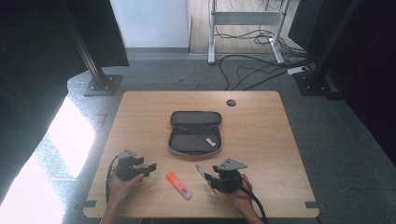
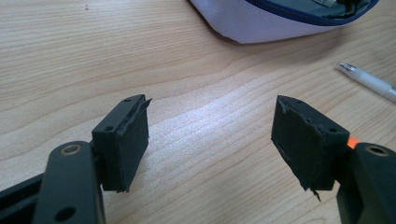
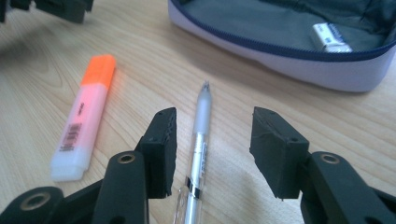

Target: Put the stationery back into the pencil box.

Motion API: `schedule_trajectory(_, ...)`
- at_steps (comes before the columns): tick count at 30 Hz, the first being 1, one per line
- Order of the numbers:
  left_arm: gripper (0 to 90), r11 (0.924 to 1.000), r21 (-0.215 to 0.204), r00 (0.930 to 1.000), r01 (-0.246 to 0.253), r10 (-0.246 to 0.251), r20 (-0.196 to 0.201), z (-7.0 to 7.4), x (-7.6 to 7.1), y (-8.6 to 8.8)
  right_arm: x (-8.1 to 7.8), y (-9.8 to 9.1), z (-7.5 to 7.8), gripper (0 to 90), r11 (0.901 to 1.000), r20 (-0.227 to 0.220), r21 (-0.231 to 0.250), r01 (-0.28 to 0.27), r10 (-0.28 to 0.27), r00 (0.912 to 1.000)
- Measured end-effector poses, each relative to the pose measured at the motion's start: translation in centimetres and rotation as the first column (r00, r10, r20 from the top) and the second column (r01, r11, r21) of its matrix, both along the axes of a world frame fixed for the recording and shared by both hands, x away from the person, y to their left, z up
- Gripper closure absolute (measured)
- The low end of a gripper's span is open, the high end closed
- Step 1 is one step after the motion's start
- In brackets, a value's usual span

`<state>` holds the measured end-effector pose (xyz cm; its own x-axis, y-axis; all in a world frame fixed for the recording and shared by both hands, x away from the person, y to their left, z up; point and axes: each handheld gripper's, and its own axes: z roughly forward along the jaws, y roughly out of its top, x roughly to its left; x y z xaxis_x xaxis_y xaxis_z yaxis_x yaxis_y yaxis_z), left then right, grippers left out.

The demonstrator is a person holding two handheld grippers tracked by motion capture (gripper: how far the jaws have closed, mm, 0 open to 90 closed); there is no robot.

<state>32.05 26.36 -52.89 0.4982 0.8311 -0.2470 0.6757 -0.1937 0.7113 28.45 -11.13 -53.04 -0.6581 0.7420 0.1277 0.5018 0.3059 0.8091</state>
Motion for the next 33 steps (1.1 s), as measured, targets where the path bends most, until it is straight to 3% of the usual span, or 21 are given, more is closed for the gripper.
schedule_trajectory(20,28.0,1.0000,0.004,1.0000,-0.003,0.003,-0.001,0.0,0.0,0.1,0.1,1.8,-1.6,58.8,0.9965,-0.036,-0.080,-0.022,0.019,0.9992)
schedule_trajectory(33,28.0,1.0000,0.004,1.0000,-0.004,0.004,0.000,0.0,0.0,0.2,-0.1,2.1,-1.8,66.8,0.9900,-0.019,-0.139,-0.021,0.018,0.9996)
